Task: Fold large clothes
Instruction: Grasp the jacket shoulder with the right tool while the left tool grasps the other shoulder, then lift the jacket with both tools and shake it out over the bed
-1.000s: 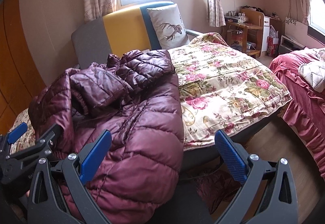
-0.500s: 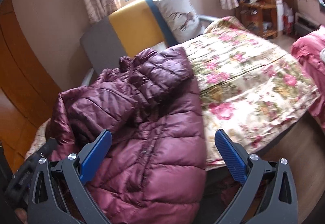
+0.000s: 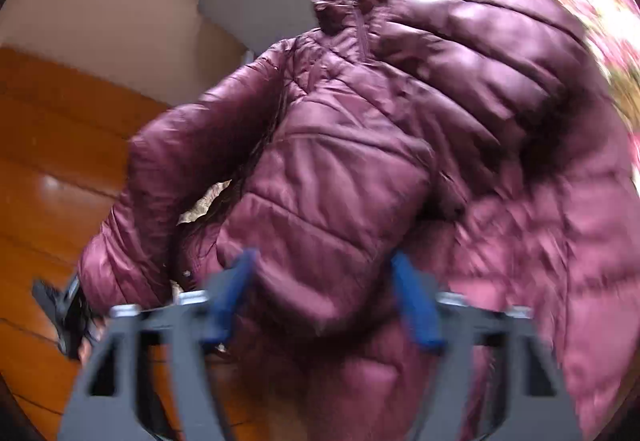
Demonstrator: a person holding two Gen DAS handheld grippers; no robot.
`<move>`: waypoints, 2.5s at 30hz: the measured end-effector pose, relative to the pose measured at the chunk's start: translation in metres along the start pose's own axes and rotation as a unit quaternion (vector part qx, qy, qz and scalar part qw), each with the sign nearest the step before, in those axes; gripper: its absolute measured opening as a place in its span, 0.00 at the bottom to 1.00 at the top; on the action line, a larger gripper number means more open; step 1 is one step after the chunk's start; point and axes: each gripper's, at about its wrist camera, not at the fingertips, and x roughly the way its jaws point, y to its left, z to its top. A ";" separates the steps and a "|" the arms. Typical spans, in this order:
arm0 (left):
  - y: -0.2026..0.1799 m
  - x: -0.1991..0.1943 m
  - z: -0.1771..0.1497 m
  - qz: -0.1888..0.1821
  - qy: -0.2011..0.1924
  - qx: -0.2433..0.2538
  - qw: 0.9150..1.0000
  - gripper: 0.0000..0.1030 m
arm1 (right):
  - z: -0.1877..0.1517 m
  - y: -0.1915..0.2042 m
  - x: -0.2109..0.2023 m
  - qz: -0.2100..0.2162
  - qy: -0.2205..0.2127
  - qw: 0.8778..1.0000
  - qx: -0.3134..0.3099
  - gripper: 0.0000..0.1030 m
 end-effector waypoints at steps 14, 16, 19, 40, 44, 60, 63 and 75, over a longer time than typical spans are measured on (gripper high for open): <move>0.131 0.032 -0.008 0.118 0.004 -0.112 0.987 0.80 | 0.116 -0.117 -0.234 -0.126 -0.320 0.933 0.107 0.10; 0.118 0.027 -0.023 0.088 0.020 -0.091 0.992 0.80 | 0.130 -0.145 -0.260 -0.161 -0.345 0.914 0.142 0.10; 0.093 0.019 -0.044 0.014 0.036 -0.039 0.998 0.80 | 0.150 -0.191 -0.287 -0.218 -0.367 0.886 0.183 0.10; -0.042 0.125 -0.110 -0.289 0.198 0.076 0.934 0.76 | 0.013 -0.185 -0.190 -0.019 -0.126 0.986 0.105 0.98; -0.046 0.119 -0.107 -0.296 0.202 0.076 0.930 0.46 | -0.013 -0.144 -0.123 0.007 -0.042 0.997 0.061 0.98; -0.089 0.023 -0.064 -0.210 0.231 0.137 0.940 0.29 | 0.069 -0.022 -0.136 -0.179 -0.152 0.948 -0.213 0.13; -0.075 0.058 -0.089 -0.134 0.282 0.140 0.939 0.41 | 0.070 -0.067 -0.108 -0.261 -0.114 0.940 -0.186 0.00; -0.005 0.053 -0.151 -0.105 0.264 0.108 0.953 0.69 | 0.012 -0.177 -0.142 -0.076 -0.103 0.992 0.011 0.77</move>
